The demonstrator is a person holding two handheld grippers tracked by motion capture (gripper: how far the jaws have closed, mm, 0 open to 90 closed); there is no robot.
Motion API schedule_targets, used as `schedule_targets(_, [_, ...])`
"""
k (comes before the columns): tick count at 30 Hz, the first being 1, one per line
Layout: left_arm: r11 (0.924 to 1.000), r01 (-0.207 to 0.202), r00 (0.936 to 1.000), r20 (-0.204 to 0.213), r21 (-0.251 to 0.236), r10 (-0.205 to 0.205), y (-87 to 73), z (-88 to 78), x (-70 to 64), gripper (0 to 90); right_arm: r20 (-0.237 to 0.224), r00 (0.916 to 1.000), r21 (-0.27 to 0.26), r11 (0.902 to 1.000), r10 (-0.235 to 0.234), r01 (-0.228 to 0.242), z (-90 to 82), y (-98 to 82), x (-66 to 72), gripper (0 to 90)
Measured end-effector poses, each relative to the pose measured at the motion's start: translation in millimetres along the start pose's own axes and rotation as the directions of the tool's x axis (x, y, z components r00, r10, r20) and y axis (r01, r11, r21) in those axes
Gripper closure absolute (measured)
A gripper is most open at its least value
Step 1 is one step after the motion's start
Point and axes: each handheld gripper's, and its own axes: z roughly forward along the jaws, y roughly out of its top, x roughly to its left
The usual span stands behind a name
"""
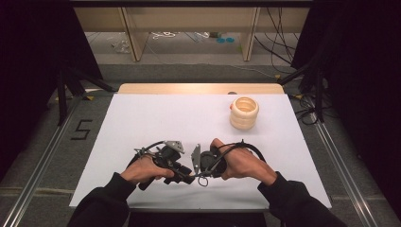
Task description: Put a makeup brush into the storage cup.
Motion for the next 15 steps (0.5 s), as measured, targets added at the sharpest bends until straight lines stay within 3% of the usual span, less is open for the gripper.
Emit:
schedule_targets(1, [0.9988,0.037,0.9993,0.009,-0.031,-0.037,-0.3,2.0,-2.3,60.5,-0.005,0.9999,-0.004,0.9999,-0.009,0.009,-0.1,0.2,-0.1,83.0])
schedule_targets(15, [0.9979,0.064,0.9940,0.089,0.010,-0.065,-1.0,2.5,4.7,68.6,-0.002,0.9948,-0.015,0.9947,-0.101,0.101,1.3,5.9,1.5,83.0])
